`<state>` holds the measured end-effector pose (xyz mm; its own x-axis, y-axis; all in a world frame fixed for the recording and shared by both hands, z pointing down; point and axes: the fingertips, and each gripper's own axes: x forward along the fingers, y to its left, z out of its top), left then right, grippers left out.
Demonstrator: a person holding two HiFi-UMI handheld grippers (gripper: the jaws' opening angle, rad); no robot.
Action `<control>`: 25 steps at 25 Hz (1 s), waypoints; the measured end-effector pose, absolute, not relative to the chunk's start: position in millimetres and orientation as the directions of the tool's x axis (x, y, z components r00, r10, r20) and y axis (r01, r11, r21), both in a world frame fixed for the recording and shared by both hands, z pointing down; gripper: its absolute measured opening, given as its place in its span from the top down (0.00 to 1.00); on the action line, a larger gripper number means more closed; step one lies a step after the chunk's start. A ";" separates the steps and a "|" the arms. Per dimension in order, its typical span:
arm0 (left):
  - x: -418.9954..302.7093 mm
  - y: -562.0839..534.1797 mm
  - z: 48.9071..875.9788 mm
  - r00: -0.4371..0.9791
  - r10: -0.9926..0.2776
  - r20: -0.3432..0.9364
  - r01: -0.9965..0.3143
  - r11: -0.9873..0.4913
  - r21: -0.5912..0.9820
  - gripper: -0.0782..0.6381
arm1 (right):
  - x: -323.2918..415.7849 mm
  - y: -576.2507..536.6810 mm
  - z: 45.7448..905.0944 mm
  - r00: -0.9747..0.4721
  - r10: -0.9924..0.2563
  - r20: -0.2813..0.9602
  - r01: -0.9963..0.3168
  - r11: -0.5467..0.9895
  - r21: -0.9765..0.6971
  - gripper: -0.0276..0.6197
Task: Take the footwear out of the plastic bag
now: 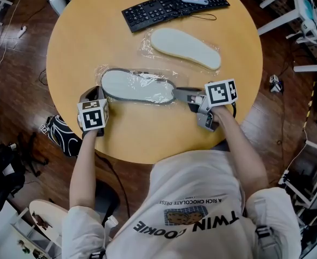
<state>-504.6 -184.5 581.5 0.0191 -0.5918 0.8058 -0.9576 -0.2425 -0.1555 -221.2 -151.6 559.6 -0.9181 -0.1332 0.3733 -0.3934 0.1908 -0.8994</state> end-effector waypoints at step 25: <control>-505.7 -182.4 580.6 0.001 -0.581 0.814 -0.959 -0.230 -0.164 0.89 | -209.3 -161.1 568.4 -0.839 -0.205 0.504 -0.538 0.174 -0.825 0.88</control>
<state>-505.7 -182.4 580.6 0.0005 -0.5812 0.8137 -0.9592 -0.2303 -0.1639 -209.3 -161.1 568.4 -0.8393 -0.2046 0.5036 -0.5375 0.1740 -0.8251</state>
